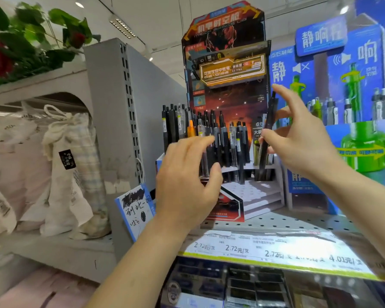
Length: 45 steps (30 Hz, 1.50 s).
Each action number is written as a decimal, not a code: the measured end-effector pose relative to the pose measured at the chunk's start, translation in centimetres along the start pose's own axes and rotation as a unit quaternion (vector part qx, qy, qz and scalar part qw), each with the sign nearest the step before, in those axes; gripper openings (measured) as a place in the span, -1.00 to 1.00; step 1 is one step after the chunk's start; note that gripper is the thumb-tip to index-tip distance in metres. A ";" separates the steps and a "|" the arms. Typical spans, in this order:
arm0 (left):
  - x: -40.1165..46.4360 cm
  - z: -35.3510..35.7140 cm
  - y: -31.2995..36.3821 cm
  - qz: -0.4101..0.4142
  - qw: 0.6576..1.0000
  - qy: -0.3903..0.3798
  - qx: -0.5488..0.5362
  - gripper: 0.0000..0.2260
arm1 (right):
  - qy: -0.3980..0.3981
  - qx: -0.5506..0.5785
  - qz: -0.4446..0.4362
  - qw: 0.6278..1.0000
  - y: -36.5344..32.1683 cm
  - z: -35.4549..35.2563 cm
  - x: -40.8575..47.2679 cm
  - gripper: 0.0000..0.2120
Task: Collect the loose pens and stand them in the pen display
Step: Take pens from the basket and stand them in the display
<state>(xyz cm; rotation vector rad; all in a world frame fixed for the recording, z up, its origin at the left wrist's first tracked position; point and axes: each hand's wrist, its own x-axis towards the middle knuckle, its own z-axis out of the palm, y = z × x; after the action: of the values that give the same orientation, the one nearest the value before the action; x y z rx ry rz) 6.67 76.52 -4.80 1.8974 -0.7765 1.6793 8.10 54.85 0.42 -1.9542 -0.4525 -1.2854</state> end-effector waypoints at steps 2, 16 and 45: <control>-1.3 0.2 -1.2 -0.010 0.999 0.006 0.033 -0.57 | 0.000 -0.020 -0.016 1.000 0.0 0.3 -0.3 -0.26; -2.0 0.9 -2.7 -0.155 0.984 -0.081 0.018 -0.24 | -0.006 -0.133 -0.061 0.989 -1.9 3.8 -1.2 -0.27; -2.5 0.7 -3.2 -0.144 0.986 -0.069 -0.056 -0.43 | -0.085 -0.233 0.045 0.968 -0.5 6.8 -1.7 -0.22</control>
<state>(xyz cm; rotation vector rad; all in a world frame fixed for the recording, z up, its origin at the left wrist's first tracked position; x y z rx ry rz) 9.22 78.60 -7.28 1.9559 -0.5996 1.3155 11.35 60.37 -2.48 -2.4587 -0.1426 -1.2506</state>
